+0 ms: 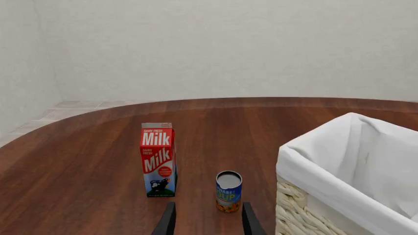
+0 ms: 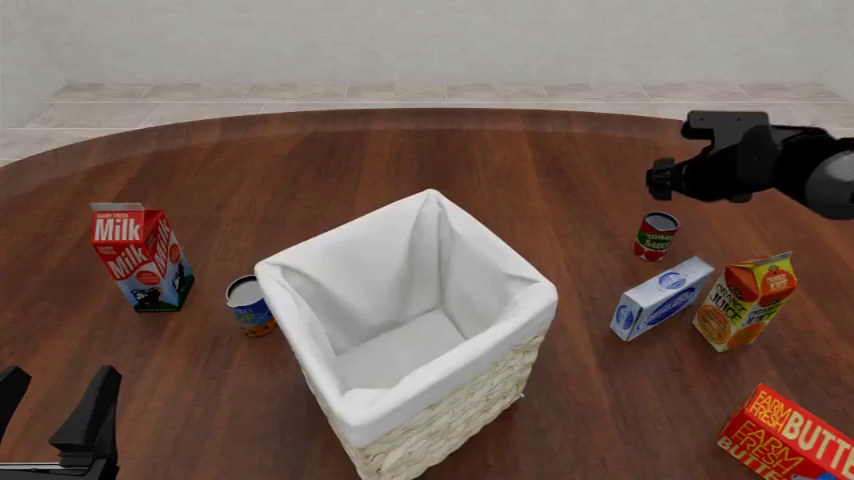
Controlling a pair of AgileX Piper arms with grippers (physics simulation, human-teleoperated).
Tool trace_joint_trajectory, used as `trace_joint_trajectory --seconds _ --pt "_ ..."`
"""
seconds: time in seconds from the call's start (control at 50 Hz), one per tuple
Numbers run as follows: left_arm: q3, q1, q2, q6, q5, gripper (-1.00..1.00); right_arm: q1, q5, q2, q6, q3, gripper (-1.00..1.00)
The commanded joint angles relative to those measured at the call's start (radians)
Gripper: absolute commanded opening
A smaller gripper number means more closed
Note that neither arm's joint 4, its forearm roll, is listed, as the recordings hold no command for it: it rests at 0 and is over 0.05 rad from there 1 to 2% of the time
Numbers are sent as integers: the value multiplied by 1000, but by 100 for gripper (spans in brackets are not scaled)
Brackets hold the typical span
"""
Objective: Pick up the tomato sauce, and put it in the basket.
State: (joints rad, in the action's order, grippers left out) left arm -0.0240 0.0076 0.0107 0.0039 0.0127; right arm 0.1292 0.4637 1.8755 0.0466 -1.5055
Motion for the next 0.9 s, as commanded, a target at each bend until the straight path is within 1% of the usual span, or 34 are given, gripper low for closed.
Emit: trace_joint_trajectory --seconds 0.02,0.82,0.9 --pt "0 0 0 0 0 100 2 -24 26 -3 4 100" --pt "0 0 0 0 0 100 18 -88 162 -12 -45 100" --pt "0 0 0 0 0 100 13 -96 171 -24 -51 100"
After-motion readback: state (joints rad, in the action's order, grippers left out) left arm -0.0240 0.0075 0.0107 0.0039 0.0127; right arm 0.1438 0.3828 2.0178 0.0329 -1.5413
